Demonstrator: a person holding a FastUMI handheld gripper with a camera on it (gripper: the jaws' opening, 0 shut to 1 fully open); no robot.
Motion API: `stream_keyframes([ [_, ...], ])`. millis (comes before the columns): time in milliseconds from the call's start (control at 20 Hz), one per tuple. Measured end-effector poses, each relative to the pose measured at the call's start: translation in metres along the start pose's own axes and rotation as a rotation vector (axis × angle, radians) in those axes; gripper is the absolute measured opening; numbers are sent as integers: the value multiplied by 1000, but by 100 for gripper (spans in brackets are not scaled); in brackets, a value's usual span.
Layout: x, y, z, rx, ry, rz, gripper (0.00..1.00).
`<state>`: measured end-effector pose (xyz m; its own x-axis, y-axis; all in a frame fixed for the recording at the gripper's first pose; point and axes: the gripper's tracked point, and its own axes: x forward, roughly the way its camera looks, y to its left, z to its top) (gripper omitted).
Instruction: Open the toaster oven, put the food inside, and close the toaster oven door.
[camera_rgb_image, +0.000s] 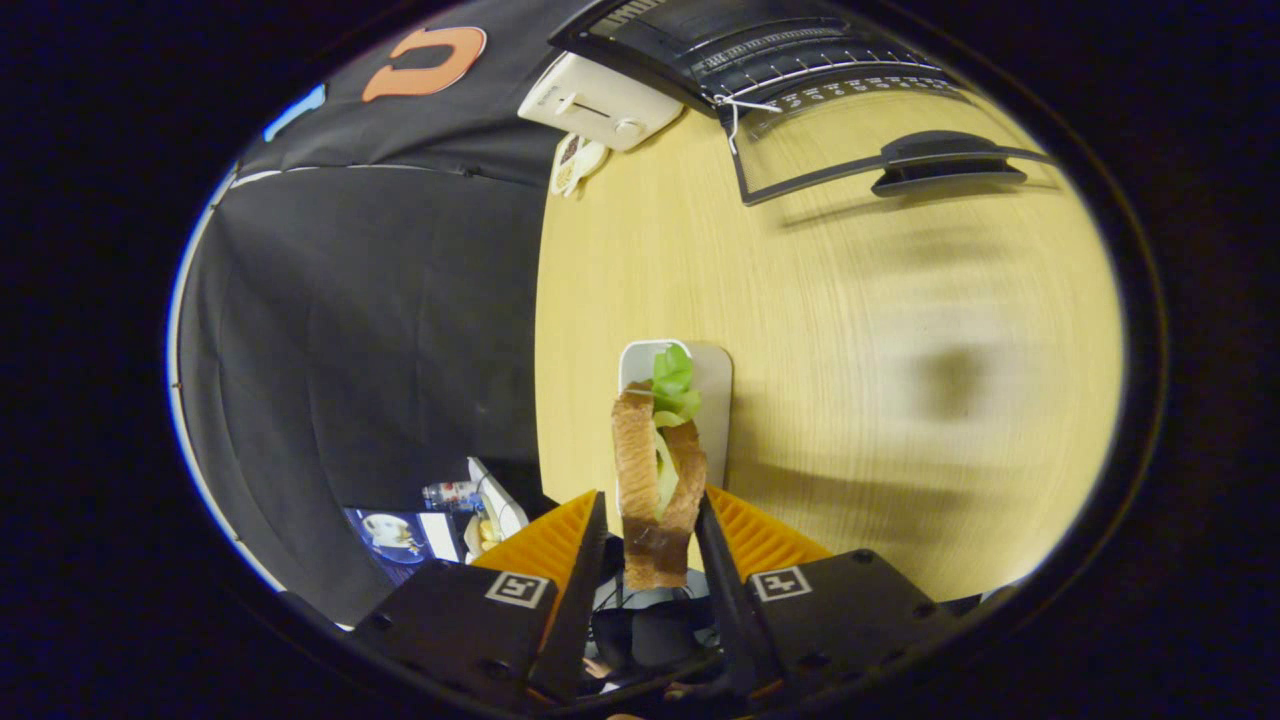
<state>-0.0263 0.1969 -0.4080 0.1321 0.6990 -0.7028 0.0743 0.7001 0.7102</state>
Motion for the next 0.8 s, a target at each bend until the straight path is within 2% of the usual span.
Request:
stream_keyframes([
  [150, -3, 3, 3, -27, -8, -8, 42],
  [250, -13, 8, 5, -42, -12, -1, 37],
  [450, -41, 34, 7, -35, -37, 55, 33],
  [600, -77, 57, 16, -1, -79, 131, 32],
  [800, -132, 67, 50, 38, -221, 198, 32],
])
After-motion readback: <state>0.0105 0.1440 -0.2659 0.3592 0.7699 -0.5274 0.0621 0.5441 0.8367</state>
